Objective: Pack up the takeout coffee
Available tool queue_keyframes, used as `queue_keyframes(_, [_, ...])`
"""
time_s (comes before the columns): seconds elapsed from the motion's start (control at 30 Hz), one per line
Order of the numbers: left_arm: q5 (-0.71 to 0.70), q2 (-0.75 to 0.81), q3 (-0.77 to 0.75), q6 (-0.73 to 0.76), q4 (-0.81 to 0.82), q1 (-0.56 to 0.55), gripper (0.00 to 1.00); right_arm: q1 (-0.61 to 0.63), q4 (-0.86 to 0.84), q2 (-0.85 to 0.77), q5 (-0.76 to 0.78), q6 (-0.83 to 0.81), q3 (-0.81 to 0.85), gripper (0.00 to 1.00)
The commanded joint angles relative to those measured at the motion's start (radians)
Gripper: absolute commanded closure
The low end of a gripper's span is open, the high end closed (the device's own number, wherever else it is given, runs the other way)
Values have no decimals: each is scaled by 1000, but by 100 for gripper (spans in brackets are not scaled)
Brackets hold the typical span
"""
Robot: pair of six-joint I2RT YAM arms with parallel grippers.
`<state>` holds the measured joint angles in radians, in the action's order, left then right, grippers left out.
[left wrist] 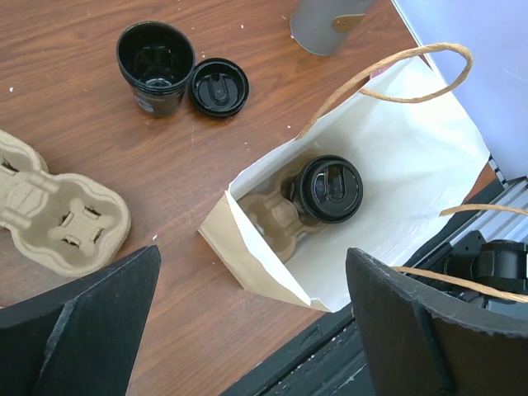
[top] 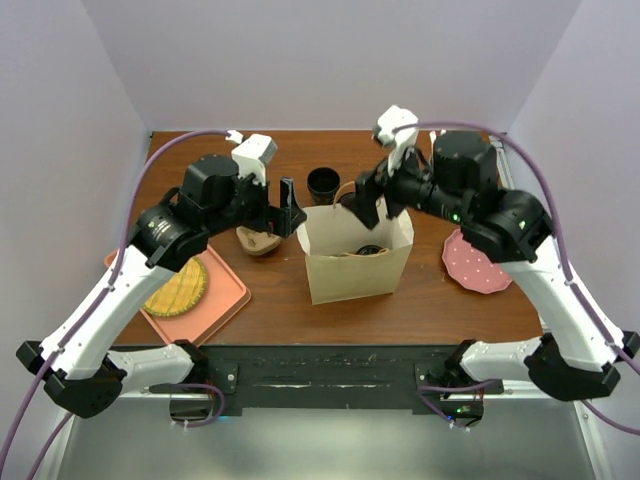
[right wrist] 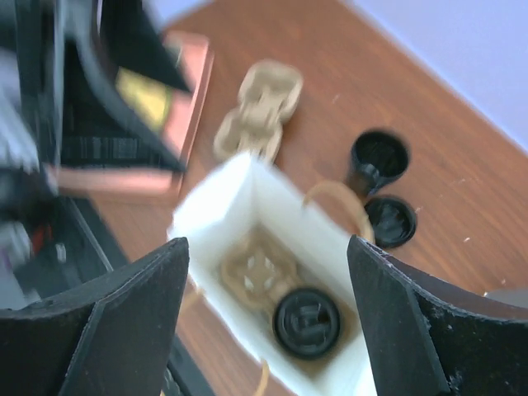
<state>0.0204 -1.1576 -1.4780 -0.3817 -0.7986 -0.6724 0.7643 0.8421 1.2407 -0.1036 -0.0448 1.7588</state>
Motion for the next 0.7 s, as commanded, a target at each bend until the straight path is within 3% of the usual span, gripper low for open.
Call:
queue_keyframes(0.0, [-50,42,-31,1,52,10,0,0,21,121,366,172,227,19])
queue_keyframes(0.13, [-25,82,-8,-2,68,10,0,-40,14,218,716,134,295,22])
queue_keyframes(0.17, [-1,90,-1,13,73,10,0,-107,17,265,728,138,310,23])
queue_keyframes(0.37, [41,114,-1,44,19,10,0,-420,-20,394,500,145,323,28])
queue_keyframes(0.67, [62,151,-8,32,-30,10,1,-577,113,758,323,51,570,40])
